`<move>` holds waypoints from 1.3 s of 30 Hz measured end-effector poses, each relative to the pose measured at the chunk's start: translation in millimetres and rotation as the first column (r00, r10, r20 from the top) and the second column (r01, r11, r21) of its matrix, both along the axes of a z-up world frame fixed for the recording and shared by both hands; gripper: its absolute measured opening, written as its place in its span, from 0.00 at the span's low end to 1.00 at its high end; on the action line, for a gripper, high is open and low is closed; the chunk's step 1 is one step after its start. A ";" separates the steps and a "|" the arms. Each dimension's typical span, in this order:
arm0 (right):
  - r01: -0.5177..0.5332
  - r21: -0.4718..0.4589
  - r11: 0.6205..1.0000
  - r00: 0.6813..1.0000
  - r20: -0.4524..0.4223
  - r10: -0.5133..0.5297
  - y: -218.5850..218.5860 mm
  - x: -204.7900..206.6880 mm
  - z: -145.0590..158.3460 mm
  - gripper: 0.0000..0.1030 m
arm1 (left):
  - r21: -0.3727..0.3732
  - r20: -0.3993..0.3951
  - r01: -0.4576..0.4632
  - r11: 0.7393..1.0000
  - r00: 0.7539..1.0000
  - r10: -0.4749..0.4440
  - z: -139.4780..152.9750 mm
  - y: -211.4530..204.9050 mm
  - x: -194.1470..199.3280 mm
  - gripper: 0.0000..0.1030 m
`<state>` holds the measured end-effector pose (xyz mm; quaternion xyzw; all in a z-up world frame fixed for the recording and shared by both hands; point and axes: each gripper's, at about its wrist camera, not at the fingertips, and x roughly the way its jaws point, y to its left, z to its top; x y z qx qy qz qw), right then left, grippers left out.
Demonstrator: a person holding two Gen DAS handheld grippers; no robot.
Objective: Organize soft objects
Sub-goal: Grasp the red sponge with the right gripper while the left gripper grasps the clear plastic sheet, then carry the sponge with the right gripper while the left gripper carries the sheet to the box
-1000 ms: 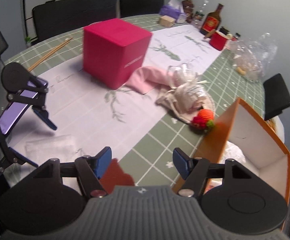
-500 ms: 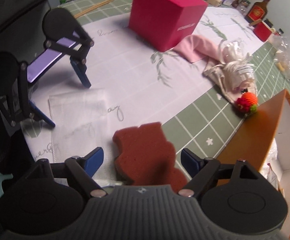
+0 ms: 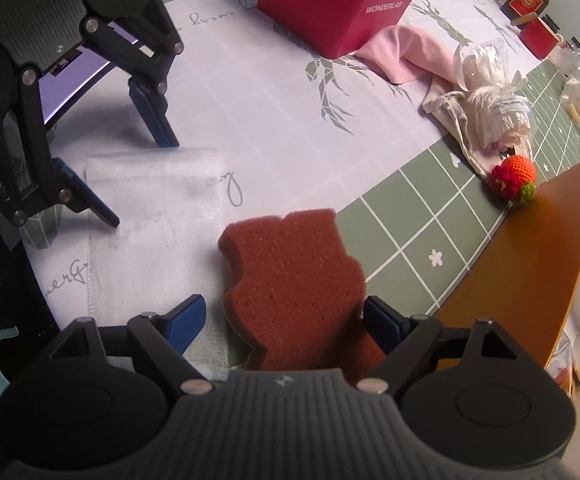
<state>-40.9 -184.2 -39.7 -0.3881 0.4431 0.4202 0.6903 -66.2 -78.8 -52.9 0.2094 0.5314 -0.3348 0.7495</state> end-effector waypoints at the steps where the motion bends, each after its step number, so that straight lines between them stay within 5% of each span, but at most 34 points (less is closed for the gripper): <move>1: 0.003 0.001 1.000 1.000 0.002 -0.003 0.0 0.6 -0.2 0.82 | -0.009 -0.004 -0.009 1.000 1.000 0.009 0.3 0.1 0.9 0.55; 7: 0.016 -0.009 1.000 0.999 0.032 -0.016 -0.4 2.8 -3.1 0.81 | -0.012 0.015 -0.047 0.999 0.999 0.048 0.0 -3.0 3.2 0.13; 10: 0.023 -0.003 1.000 0.999 0.024 -0.023 -0.6 4.1 -4.5 0.82 | -0.015 0.028 -0.052 0.999 0.998 0.053 2.5 -4.1 1.3 0.05; 23: 0.050 0.033 0.998 0.999 0.018 -0.050 -1.9 6.8 2.2 0.75 | -0.072 0.196 -0.213 0.974 0.955 0.224 47.7 24.7 15.3 0.03; 39: 0.116 0.131 0.984 0.991 0.054 -0.124 -7.5 14.7 25.8 0.71 | -0.127 0.282 -0.317 0.940 0.897 0.340 74.4 50.8 22.8 0.03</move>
